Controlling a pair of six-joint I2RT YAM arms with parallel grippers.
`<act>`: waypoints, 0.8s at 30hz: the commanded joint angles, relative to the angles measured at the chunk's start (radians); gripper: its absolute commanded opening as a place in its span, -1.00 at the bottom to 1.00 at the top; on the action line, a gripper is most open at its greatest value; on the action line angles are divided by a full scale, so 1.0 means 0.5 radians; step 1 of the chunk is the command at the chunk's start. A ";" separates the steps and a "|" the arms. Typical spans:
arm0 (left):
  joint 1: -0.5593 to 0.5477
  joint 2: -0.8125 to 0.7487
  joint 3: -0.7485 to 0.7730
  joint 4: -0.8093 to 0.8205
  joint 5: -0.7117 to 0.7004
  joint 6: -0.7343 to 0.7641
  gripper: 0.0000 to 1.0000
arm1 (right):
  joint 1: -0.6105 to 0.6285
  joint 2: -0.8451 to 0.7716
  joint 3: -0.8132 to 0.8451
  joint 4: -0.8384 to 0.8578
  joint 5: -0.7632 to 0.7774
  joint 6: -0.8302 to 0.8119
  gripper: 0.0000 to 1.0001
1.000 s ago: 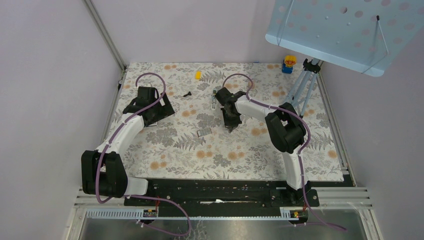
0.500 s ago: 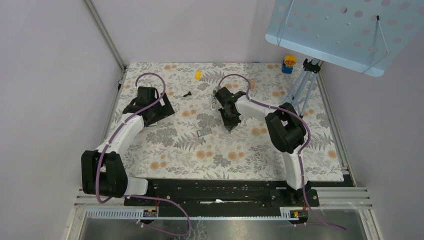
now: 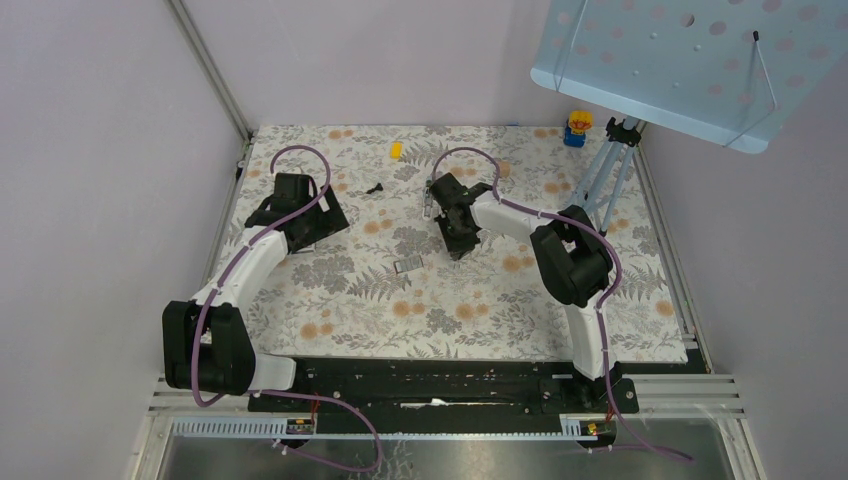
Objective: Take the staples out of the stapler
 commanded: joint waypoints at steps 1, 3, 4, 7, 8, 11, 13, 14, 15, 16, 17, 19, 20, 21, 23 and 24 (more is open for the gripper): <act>0.015 -0.022 0.006 0.098 0.026 -0.012 0.97 | 0.000 -0.120 0.067 0.096 0.117 0.053 -0.60; 0.017 -0.021 0.005 0.097 0.026 -0.013 0.97 | 0.000 -0.156 0.091 0.093 0.227 0.124 -0.60; 0.018 -0.021 0.006 0.100 0.026 -0.013 0.98 | 0.000 -0.175 0.102 0.078 0.280 0.180 -0.59; 0.018 -0.021 0.006 0.099 0.026 -0.012 0.98 | 0.004 -0.253 0.059 0.052 0.380 0.395 -0.38; 0.019 -0.021 0.006 0.099 0.026 -0.013 0.97 | 0.009 -0.294 0.024 0.059 0.387 0.503 -0.23; 0.021 -0.023 0.006 0.101 0.026 -0.011 0.98 | 0.038 -0.342 -0.073 0.057 0.374 0.701 0.07; 0.023 -0.026 0.006 0.100 0.026 -0.013 0.97 | 0.076 -0.333 -0.088 0.020 0.385 0.801 0.20; 0.022 -0.027 0.005 0.099 0.026 -0.010 0.98 | 0.096 -0.319 -0.080 -0.007 0.393 0.835 0.24; 0.022 -0.029 0.006 0.099 0.026 -0.012 0.98 | 0.114 -0.304 -0.065 -0.046 0.405 0.875 0.26; 0.024 -0.030 0.006 0.101 0.026 -0.013 0.98 | 0.125 -0.285 -0.048 -0.079 0.428 0.912 0.26; 0.024 -0.034 0.005 0.102 0.026 -0.013 0.97 | 0.133 -0.272 -0.033 -0.109 0.444 0.948 0.26; 0.025 -0.037 0.002 0.099 0.025 -0.013 0.98 | 0.141 -0.257 -0.043 -0.132 0.468 1.007 0.25; 0.025 -0.039 0.003 0.100 0.025 -0.011 0.98 | 0.141 -0.256 -0.056 -0.138 0.478 1.035 0.24; 0.025 -0.041 0.003 0.099 0.026 -0.013 0.97 | 0.142 -0.256 -0.069 -0.137 0.487 1.055 0.23; 0.025 -0.045 0.000 0.101 0.026 -0.012 0.98 | 0.143 -0.253 -0.092 -0.145 0.505 1.085 0.21; 0.025 -0.047 -0.002 0.099 0.026 -0.013 0.97 | 0.142 -0.251 -0.104 -0.147 0.512 1.093 0.20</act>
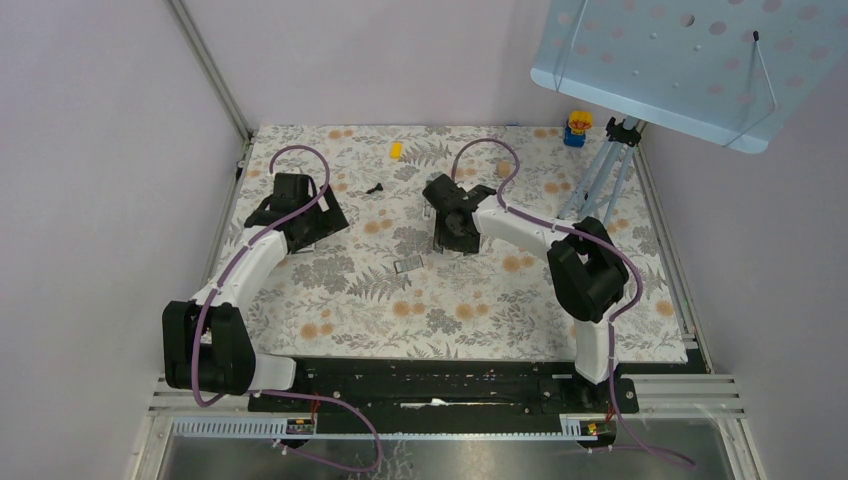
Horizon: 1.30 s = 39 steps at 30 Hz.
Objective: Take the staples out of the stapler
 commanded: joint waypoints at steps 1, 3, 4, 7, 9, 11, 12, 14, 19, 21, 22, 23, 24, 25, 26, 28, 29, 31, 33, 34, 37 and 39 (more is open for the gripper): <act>0.015 -0.045 0.000 0.099 0.020 -0.007 0.98 | 0.002 0.025 -0.047 -0.078 0.118 0.162 0.19; 0.018 -0.042 0.003 0.099 0.020 -0.008 0.98 | 0.002 0.041 -0.058 -0.076 0.108 0.162 0.16; 0.018 -0.041 0.003 0.099 0.020 -0.011 0.98 | 0.004 0.055 -0.063 -0.071 0.100 0.162 0.14; 0.020 -0.042 0.001 0.101 0.020 -0.008 0.97 | 0.001 0.093 -0.079 -0.039 0.053 0.162 0.05; 0.019 -0.043 -0.001 0.101 0.020 -0.008 0.97 | 0.001 0.115 -0.082 -0.016 0.022 0.157 -0.03; 0.018 -0.045 0.000 0.101 0.020 -0.007 0.98 | 0.001 0.147 -0.077 -0.015 0.002 0.151 -0.07; 0.020 -0.045 0.000 0.100 0.020 -0.008 0.97 | 0.001 0.160 -0.075 -0.020 -0.001 0.150 -0.08; 0.019 -0.044 0.000 0.102 0.020 -0.008 0.98 | 0.001 0.177 -0.079 -0.023 0.001 0.148 -0.10; 0.021 -0.040 0.002 0.101 0.020 -0.011 0.97 | 0.000 0.185 -0.110 -0.016 -0.003 0.150 -0.29; 0.022 -0.041 0.003 0.103 0.020 -0.011 0.97 | -0.002 0.185 -0.116 -0.014 -0.005 0.148 -0.37; 0.022 -0.039 0.003 0.103 0.020 -0.011 0.97 | -0.002 0.188 -0.116 -0.015 -0.002 0.144 -0.42; 0.022 -0.039 0.003 0.102 0.020 -0.011 0.97 | -0.002 0.188 -0.111 -0.016 0.002 0.142 -0.45; 0.022 -0.039 0.001 0.104 0.020 -0.010 0.97 | -0.002 0.188 -0.107 -0.019 0.001 0.139 -0.47; 0.022 -0.039 0.002 0.104 0.019 -0.010 0.98 | -0.001 0.186 -0.103 -0.019 0.001 0.136 -0.50; 0.022 -0.043 0.002 0.103 0.020 -0.010 0.97 | -0.002 0.184 -0.100 -0.019 0.006 0.129 -0.52; 0.025 -0.043 0.001 0.102 0.020 -0.010 0.98 | -0.002 0.175 -0.093 -0.011 0.010 0.098 -0.55; 0.025 -0.045 0.002 0.103 0.020 -0.010 0.97 | -0.002 0.172 -0.087 0.000 0.014 0.068 -0.57; 0.025 -0.046 0.000 0.103 0.020 -0.011 0.97 | 0.001 0.157 -0.077 0.030 0.014 0.007 -0.59; 0.025 -0.047 0.003 0.103 0.020 -0.009 0.97 | 0.008 0.149 -0.046 0.045 0.007 -0.053 -0.60; 0.027 -0.045 0.003 0.104 0.020 -0.009 0.98 | 0.016 0.146 -0.021 0.047 0.001 -0.088 -0.61; 0.028 -0.045 0.000 0.103 0.020 -0.012 0.98 | 0.059 0.151 0.083 0.049 -0.013 -0.175 -0.61; 0.028 -0.045 0.000 0.104 0.020 -0.014 0.98 | 0.095 0.164 0.161 0.051 -0.046 -0.209 -0.60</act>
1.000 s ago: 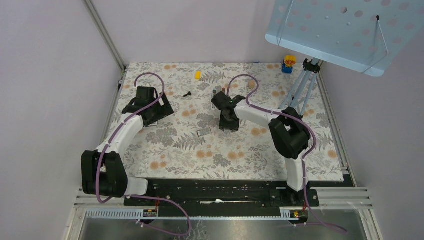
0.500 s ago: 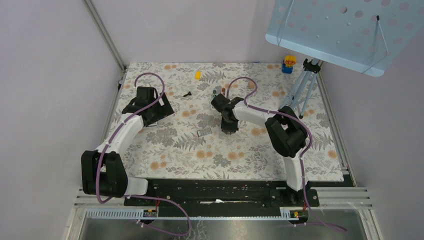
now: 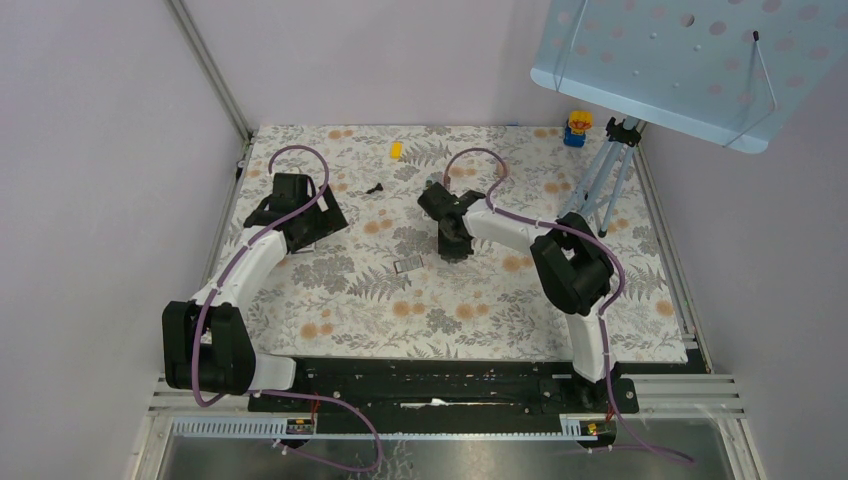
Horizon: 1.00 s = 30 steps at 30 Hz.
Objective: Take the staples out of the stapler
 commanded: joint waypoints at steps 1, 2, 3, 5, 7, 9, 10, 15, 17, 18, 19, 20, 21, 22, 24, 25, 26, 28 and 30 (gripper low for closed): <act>0.019 -0.046 0.000 0.103 0.018 -0.014 0.98 | 0.097 0.001 0.245 0.040 -0.058 -0.148 -0.60; 0.017 -0.048 0.000 0.103 0.018 -0.014 0.97 | 0.116 0.012 0.288 0.042 -0.076 -0.159 -0.61; 0.019 -0.048 0.000 0.103 0.018 -0.014 0.97 | 0.132 0.025 0.332 0.038 -0.094 -0.167 -0.61; 0.021 -0.051 -0.003 0.102 0.018 -0.013 0.97 | 0.153 0.058 0.403 0.037 -0.151 -0.183 -0.61; 0.020 -0.053 -0.003 0.102 0.018 -0.013 0.97 | 0.169 0.080 0.451 0.050 -0.221 -0.192 -0.61; 0.020 -0.048 -0.003 0.104 0.018 -0.014 0.97 | 0.177 0.103 0.480 0.077 -0.296 -0.196 -0.60; 0.020 -0.047 -0.003 0.103 0.018 -0.012 0.97 | 0.181 0.115 0.494 0.081 -0.332 -0.196 -0.61; 0.023 -0.053 0.000 0.102 0.017 -0.014 0.97 | 0.191 0.179 0.542 0.127 -0.486 -0.170 -0.60; 0.023 -0.052 0.000 0.102 0.018 -0.013 0.97 | 0.191 0.200 0.548 0.153 -0.541 -0.152 -0.60; 0.024 -0.051 -0.002 0.104 0.018 -0.012 0.97 | 0.192 0.206 0.547 0.170 -0.564 -0.145 -0.60; 0.024 -0.051 -0.003 0.101 0.018 -0.013 0.97 | 0.193 0.210 0.546 0.184 -0.580 -0.136 -0.60; 0.023 -0.051 -0.003 0.102 0.018 -0.013 0.97 | 0.191 0.214 0.541 0.192 -0.591 -0.127 -0.60; 0.026 -0.053 -0.003 0.104 0.018 -0.013 0.97 | 0.193 0.215 0.539 0.204 -0.598 -0.123 -0.60; 0.026 -0.055 -0.003 0.102 0.018 -0.013 0.97 | 0.190 0.220 0.539 0.207 -0.602 -0.120 -0.60; 0.027 -0.055 -0.003 0.100 0.018 -0.011 0.98 | 0.196 0.230 0.539 0.203 -0.598 -0.117 -0.60; 0.026 -0.056 -0.003 0.102 0.018 -0.011 0.97 | 0.194 0.238 0.542 0.199 -0.593 -0.115 -0.60; 0.026 -0.056 -0.003 0.102 0.018 -0.013 0.97 | 0.196 0.242 0.544 0.191 -0.583 -0.111 -0.60; 0.026 -0.056 -0.003 0.103 0.018 -0.013 0.97 | 0.195 0.253 0.548 0.175 -0.561 -0.116 -0.59; 0.028 -0.057 -0.003 0.102 0.016 -0.013 0.98 | 0.196 0.262 0.547 0.173 -0.544 -0.117 -0.59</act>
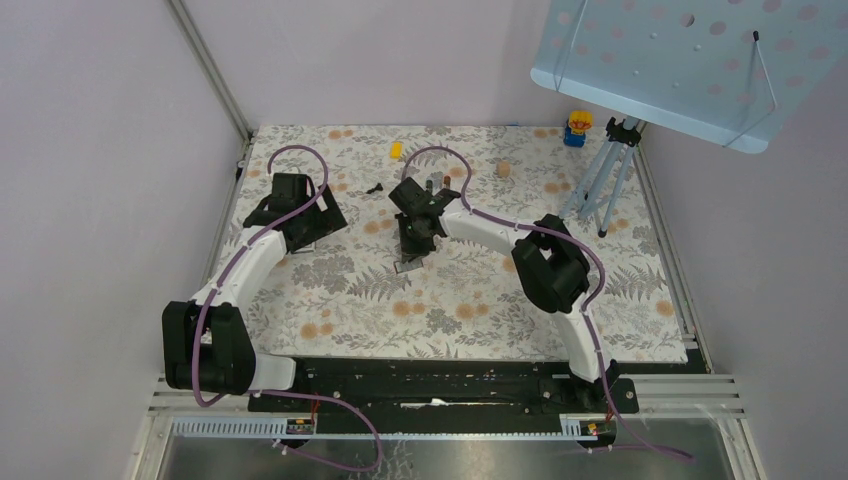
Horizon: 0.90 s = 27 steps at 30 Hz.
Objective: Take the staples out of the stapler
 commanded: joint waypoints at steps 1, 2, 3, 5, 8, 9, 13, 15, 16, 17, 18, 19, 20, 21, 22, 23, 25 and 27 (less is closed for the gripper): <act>0.019 -0.058 -0.003 0.096 0.017 -0.014 0.97 | 0.018 0.040 0.076 0.003 0.003 0.023 -0.58; 0.019 -0.059 -0.003 0.098 0.018 -0.012 0.97 | 0.018 0.045 0.076 0.002 0.004 0.022 -0.58; 0.019 -0.058 -0.003 0.097 0.018 -0.013 0.97 | 0.018 0.049 0.075 0.003 0.004 0.023 -0.58; 0.019 -0.059 0.000 0.098 0.018 -0.012 0.98 | 0.017 0.062 0.078 0.004 0.006 0.022 -0.57; 0.023 -0.057 -0.003 0.098 0.018 -0.013 0.97 | 0.018 0.078 0.086 -0.001 0.014 0.021 -0.55; 0.023 -0.057 -0.003 0.097 0.018 -0.014 0.97 | 0.016 0.082 0.088 -0.003 0.022 0.017 -0.55; 0.025 -0.055 0.000 0.099 0.061 -0.016 0.97 | 0.018 0.089 0.100 -0.020 0.044 0.011 -0.50; 0.028 -0.049 0.000 0.098 0.072 -0.016 0.98 | 0.015 0.089 0.102 -0.025 0.051 0.011 -0.48; 0.029 -0.049 0.000 0.098 0.076 -0.017 0.97 | 0.016 0.090 0.103 -0.030 0.052 0.012 -0.47; 0.029 -0.051 0.000 0.097 0.077 -0.015 0.98 | 0.015 0.090 0.106 -0.030 0.053 0.012 -0.45; 0.029 -0.051 0.000 0.098 0.078 -0.016 0.97 | 0.015 0.084 0.104 -0.032 0.051 0.013 -0.44; 0.029 -0.051 0.000 0.098 0.075 -0.017 0.97 | 0.017 0.081 0.105 -0.032 0.053 0.012 -0.43; 0.029 -0.051 0.000 0.097 0.078 -0.014 0.98 | 0.018 0.078 0.105 -0.030 0.053 0.010 -0.43; 0.029 -0.055 0.000 0.098 0.074 -0.016 0.97 | 0.018 0.071 0.106 -0.030 0.053 0.009 -0.42; 0.029 -0.054 0.000 0.099 0.073 -0.016 0.98 | 0.016 0.066 0.108 -0.032 0.053 0.009 -0.42; 0.030 -0.054 -0.002 0.099 0.071 -0.016 0.97 | 0.017 0.063 0.113 -0.034 0.052 0.008 -0.41; 0.032 -0.057 0.000 0.098 0.073 -0.016 0.97 | 0.018 0.050 0.123 -0.042 0.048 0.007 -0.40; 0.032 -0.054 -0.002 0.097 0.073 -0.016 0.97 | 0.017 0.026 0.137 -0.045 0.043 0.003 -0.40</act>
